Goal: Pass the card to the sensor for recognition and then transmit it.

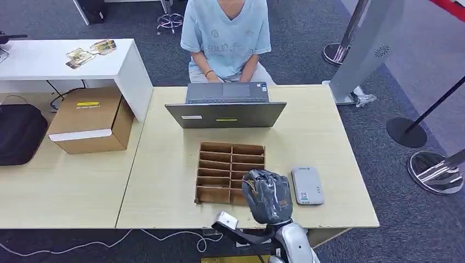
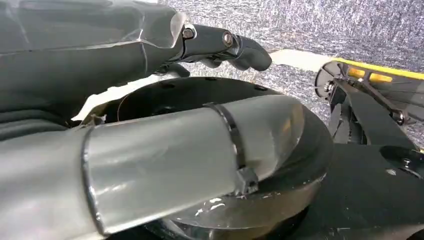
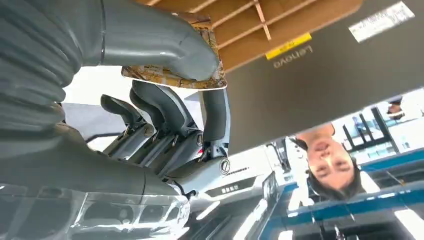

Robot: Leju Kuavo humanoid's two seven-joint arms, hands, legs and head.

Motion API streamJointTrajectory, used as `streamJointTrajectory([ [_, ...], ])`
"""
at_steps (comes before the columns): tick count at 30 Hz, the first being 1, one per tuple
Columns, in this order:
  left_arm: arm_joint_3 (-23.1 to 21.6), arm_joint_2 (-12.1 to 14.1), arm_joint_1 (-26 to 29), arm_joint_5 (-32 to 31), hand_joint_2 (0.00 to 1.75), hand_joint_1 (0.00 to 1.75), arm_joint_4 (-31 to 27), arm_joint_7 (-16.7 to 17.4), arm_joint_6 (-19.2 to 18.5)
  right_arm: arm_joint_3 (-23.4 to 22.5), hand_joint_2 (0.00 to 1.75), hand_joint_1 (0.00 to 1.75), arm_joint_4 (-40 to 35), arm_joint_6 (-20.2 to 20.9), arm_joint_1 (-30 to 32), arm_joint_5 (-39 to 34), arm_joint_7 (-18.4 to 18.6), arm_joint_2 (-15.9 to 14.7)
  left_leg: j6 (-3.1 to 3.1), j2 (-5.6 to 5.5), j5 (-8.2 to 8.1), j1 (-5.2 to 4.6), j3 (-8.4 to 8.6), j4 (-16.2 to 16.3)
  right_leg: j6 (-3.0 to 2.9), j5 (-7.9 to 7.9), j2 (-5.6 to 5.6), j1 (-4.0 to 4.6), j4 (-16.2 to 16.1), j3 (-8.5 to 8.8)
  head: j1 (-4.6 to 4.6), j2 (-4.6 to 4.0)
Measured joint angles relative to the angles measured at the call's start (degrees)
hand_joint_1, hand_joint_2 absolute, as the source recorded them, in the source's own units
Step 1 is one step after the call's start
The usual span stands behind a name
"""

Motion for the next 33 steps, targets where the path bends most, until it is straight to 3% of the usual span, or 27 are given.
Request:
streamJointTrajectory([
  [18,0.0,0.0,-0.06,-0.68,0.0,0.0,0.0,0.24,0.02,0.35,1.75,1.75,-3.5,-2.23,-0.48,1.2,-1.18,-0.11,0.0,0.0,0.0,0.0,0.0,0.0,0.0,0.0,0.0,0.0,0.0,0.0,0.0,0.0],
  [28,0.0,-0.31,-0.05,-1.16,0.0,0.0,0.0,0.04,2.58,1.75,1.75,1.75,-4.55,-7.69,-6.02,7.21,-1.66,-1.29,0.0,0.01,0.01,0.0,0.0,0.0,0.0,0.01,0.01,0.0,0.01,0.01,0.0,0.0],
  [33,0.0,-0.28,0.0,-0.09,0.0,0.0,0.0,-0.04,3.61,1.92,1.75,1.75,-4.33,-8.48,-10.64,9.16,-1.31,-1.92,0.0,0.02,0.01,0.0,0.0,0.01,0.0,0.02,0.01,0.0,0.01,0.01,0.0,0.0],
])
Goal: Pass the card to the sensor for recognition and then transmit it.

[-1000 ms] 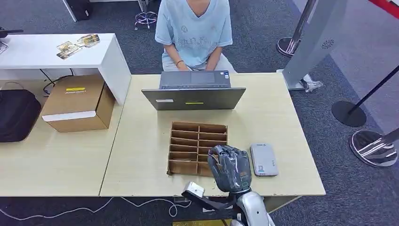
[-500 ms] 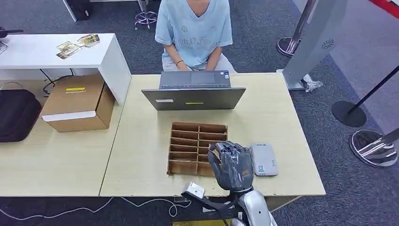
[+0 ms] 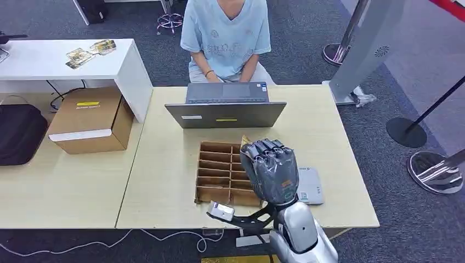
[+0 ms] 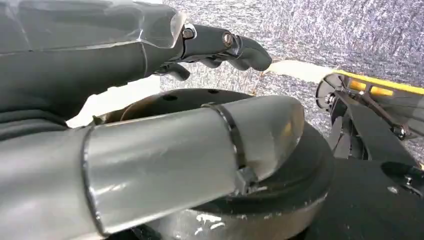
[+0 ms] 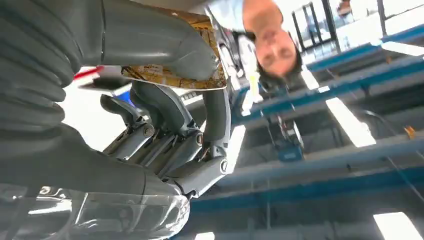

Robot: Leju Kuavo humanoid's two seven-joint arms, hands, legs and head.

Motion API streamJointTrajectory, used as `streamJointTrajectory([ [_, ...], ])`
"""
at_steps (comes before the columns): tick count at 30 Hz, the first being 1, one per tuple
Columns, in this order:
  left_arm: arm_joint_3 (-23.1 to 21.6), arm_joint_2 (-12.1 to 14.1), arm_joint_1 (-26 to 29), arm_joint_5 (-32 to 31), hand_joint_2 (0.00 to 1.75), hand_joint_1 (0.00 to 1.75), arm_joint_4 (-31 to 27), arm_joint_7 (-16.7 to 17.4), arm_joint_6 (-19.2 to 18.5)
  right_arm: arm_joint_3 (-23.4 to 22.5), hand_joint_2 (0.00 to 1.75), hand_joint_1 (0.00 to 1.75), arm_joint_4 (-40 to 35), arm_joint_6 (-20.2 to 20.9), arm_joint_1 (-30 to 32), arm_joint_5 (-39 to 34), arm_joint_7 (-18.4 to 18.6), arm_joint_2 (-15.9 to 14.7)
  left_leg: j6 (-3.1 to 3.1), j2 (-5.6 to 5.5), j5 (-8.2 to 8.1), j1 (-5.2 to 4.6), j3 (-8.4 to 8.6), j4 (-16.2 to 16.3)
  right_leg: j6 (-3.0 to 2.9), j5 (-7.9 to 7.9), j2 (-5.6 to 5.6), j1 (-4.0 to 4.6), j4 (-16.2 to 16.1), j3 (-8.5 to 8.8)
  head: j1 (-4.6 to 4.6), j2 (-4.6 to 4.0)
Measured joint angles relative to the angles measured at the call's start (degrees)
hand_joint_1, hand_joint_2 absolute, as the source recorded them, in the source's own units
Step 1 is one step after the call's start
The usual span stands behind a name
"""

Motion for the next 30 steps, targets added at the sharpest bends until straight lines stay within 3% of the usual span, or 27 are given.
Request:
streamJointTrajectory([
  [5,0.02,0.15,0.0,1.51,0.0,0.0,0.0,-0.26,0.04,2.75,1.75,1.75,1.68,0.69,-7.85,0.26,1.64,-1.71,-0.02,0.03,0.04,0.0,0.0,0.01,-0.01,0.02,0.03,0.0,0.02,0.0,0.02,0.0],
  [12,1.46,0.28,-0.13,3.63,0.0,0.0,0.0,-0.26,0.65,5.77,1.75,1.75,8.74,6.38,-19.83,-1.4,-1.94,-1.46,-0.04,0.03,0.06,0.0,0.03,0.01,-0.05,0.05,0.04,0.0,0.08,-0.01,0.0,0.0],
  [22,3.56,0.44,-0.29,5.27,0.0,0.0,0.0,-0.92,1.53,7.15,1.75,1.75,24.44,10.23,-36.3,-1.83,-2.78,1.79,-0.09,0.0,0.1,0.02,0.02,0.02,-0.07,0.07,0.02,0.01,0.1,-0.01,0.0,0.0],
  [30,5.42,0.5,-0.49,6.25,0.0,0.0,0.0,-0.94,2.49,8.98,1.75,1.75,36.81,11.36,-44.95,0.24,-2.97,5.05,-0.1,0.01,0.1,0.03,0.02,0.02,-0.07,0.07,0.03,0.02,0.1,-0.01,0.0,0.0],
])
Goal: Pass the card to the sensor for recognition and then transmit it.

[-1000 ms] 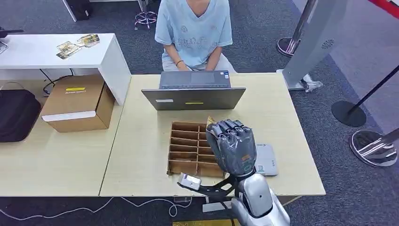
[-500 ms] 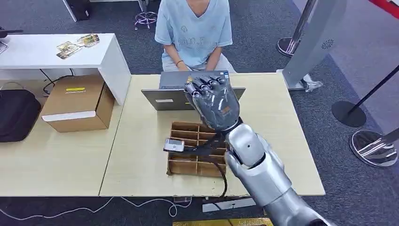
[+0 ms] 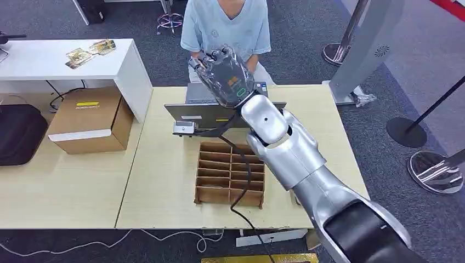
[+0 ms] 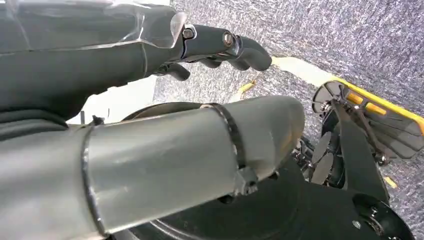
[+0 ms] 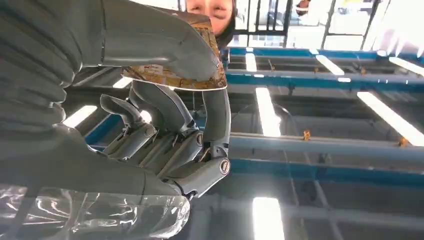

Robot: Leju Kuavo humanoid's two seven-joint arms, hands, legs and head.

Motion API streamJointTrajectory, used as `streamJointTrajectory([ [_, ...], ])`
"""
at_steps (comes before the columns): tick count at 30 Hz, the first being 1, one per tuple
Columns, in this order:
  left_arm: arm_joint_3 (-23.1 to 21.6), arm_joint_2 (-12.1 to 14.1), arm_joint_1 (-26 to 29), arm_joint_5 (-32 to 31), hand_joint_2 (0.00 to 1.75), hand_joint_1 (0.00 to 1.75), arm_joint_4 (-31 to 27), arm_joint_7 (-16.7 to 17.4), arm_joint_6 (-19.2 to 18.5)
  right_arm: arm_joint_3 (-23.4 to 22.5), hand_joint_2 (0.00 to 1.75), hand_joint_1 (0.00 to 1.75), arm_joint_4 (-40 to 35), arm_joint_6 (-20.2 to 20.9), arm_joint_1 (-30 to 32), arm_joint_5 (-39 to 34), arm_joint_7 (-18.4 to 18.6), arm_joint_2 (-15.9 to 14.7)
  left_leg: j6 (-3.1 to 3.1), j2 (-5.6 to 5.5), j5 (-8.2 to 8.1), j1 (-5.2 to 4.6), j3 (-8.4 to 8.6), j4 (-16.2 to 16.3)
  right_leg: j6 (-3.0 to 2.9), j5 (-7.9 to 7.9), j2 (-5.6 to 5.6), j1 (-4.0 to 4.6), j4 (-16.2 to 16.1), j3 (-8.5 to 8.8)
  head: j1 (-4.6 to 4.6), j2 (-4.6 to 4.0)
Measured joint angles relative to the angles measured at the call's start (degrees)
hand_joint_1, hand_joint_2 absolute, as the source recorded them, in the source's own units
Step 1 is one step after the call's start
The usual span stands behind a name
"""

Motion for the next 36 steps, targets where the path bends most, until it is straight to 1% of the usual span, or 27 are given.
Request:
streamJointTrajectory([
  [6,0.9,0.09,-0.13,0.76,0.0,0.0,0.0,0.0,0.22,1.37,1.75,1.75,8.25,-0.04,-4.58,0.0,1.03,2.4,0.0,-0.02,0.0,0.02,0.0,0.0,0.0,0.0,-0.02,0.02,0.0,0.0,0.0,0.0],
  [12,1.99,0.15,-0.37,2.34,0.0,0.0,0.0,-1.09,0.55,2.05,1.75,1.75,14.64,0.24,-7.9,-0.02,1.68,3.76,-0.01,-0.01,0.0,0.02,0.0,0.0,-0.04,0.02,-0.01,0.02,0.0,0.0,0.0,0.0],
  [16,2.86,0.15,-0.58,2.93,0.0,0.0,0.0,-1.18,0.57,2.4,1.75,1.75,17.94,-0.02,-9.44,-0.29,1.94,4.28,-0.01,-0.01,0.0,0.02,0.0,0.01,-0.05,0.03,-0.01,0.02,-0.01,0.0,0.0,0.0],
  [30,3.23,0.17,-0.79,3.15,0.0,0.0,0.0,-1.18,0.72,2.45,1.75,1.75,22.51,-1.05,-10.43,-0.98,2.29,4.83,-0.01,-0.01,0.0,0.02,0.01,0.01,-0.05,0.03,-0.01,0.03,-0.01,0.0,0.0,0.0],
  [36,4.02,0.2,-0.81,3.63,0.0,0.0,0.0,-2.05,0.79,2.43,1.75,1.75,23.75,-1.16,-11.2,-0.5,2.43,4.83,-0.01,0.0,0.0,0.02,0.01,0.01,-0.05,0.03,-0.01,0.03,-0.01,0.0,0.0,0.0],
])
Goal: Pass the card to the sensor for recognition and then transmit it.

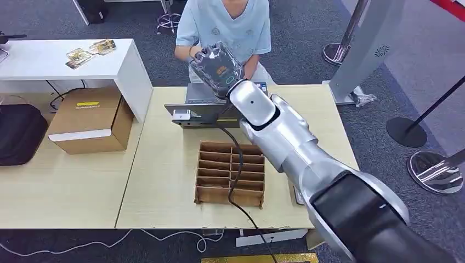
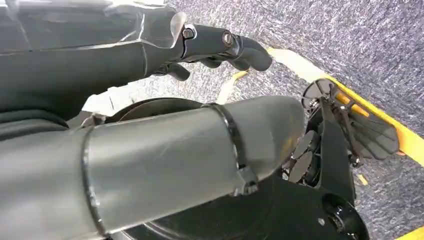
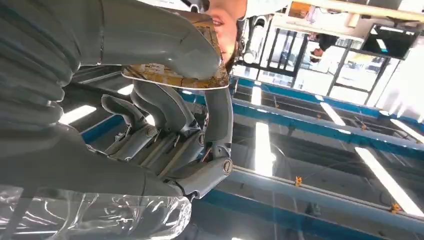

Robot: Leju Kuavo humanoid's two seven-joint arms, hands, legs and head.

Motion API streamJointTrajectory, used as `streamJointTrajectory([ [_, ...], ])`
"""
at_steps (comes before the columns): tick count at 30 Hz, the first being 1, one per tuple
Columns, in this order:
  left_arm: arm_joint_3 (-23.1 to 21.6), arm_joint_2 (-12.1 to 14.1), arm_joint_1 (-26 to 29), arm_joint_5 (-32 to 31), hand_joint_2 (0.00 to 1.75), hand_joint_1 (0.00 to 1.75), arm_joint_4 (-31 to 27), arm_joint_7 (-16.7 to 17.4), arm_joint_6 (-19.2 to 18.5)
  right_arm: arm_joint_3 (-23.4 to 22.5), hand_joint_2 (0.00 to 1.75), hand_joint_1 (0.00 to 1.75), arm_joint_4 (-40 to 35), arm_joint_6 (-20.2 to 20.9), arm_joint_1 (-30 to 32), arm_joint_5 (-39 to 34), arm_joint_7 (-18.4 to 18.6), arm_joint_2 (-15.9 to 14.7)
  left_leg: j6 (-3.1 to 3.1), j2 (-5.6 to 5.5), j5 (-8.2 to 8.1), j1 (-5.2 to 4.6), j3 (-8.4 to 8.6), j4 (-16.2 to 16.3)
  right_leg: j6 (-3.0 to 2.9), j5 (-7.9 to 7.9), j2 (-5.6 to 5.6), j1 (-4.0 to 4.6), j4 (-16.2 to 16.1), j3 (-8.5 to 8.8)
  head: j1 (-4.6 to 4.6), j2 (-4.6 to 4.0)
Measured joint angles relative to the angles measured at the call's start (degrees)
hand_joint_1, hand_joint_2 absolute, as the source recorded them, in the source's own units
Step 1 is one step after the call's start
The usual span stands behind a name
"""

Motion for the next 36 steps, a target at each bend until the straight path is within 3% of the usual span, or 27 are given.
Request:
streamJointTrajectory([
  [36,1.18,-0.02,-0.11,1.64,0.0,0.0,0.0,-1.07,0.39,-1.77,1.75,1.75,2.41,-0.26,-1.34,-0.77,-0.26,-0.02,0.0,0.01,0.0,0.0,0.01,0.0,-0.01,0.01,0.02,0.0,0.0,-0.01,0.0,0.0],
])
